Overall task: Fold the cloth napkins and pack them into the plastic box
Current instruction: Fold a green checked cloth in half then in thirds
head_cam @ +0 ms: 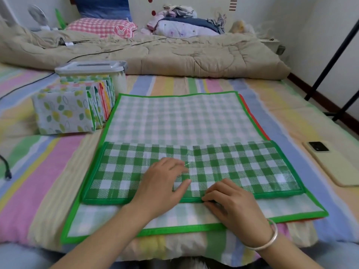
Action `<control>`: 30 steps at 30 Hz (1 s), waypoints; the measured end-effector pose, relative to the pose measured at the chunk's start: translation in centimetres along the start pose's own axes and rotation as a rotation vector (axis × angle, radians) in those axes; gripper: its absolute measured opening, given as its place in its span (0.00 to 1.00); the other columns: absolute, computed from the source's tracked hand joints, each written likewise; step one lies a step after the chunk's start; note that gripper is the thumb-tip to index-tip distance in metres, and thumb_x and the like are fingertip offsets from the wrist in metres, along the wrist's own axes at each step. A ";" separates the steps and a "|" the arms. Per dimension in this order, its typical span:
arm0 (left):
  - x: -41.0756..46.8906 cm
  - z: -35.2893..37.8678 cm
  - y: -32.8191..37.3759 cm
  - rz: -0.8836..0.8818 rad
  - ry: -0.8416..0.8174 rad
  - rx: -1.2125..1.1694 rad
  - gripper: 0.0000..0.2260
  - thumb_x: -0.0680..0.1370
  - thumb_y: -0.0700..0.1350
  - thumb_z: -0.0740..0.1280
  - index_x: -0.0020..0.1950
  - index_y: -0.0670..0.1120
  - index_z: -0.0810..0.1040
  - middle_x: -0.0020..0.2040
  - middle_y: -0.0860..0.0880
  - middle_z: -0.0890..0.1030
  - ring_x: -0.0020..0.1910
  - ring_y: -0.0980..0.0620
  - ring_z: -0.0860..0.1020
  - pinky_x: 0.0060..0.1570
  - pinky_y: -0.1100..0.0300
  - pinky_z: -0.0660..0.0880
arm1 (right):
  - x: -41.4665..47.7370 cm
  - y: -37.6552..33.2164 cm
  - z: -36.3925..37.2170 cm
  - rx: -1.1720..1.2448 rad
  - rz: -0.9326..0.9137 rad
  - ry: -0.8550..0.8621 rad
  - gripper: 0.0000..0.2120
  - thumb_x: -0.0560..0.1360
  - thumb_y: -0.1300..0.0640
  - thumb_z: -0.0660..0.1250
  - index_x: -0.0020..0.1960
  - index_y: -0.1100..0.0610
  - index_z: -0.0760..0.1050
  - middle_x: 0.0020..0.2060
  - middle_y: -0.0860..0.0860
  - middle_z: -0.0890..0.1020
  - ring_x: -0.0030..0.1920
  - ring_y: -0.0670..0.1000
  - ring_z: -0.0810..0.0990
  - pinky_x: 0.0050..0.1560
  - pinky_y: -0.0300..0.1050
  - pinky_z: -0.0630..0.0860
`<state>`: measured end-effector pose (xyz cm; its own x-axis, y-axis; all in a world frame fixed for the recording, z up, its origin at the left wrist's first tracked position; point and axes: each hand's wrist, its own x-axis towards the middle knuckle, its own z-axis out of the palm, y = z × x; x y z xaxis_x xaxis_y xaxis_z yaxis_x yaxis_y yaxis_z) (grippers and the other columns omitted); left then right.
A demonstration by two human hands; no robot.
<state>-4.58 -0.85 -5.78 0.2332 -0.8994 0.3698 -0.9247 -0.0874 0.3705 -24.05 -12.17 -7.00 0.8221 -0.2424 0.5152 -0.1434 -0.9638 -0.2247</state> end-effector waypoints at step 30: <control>-0.7 -1.2 -7.1 -0.682 -0.246 0.434 0.33 0.81 0.65 0.42 0.82 0.51 0.41 0.81 0.42 0.41 0.80 0.46 0.40 0.78 0.45 0.38 | 3.7 10.6 1.4 -0.399 1.058 -0.433 0.40 0.77 0.31 0.37 0.79 0.56 0.36 0.78 0.51 0.37 0.77 0.53 0.34 0.77 0.55 0.37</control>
<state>2.22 0.88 -7.63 0.7564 -0.6533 -0.0307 -0.6506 -0.7565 0.0668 -21.76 -23.18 -8.61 0.3012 -0.9477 -0.1056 -0.9533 -0.2966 -0.0573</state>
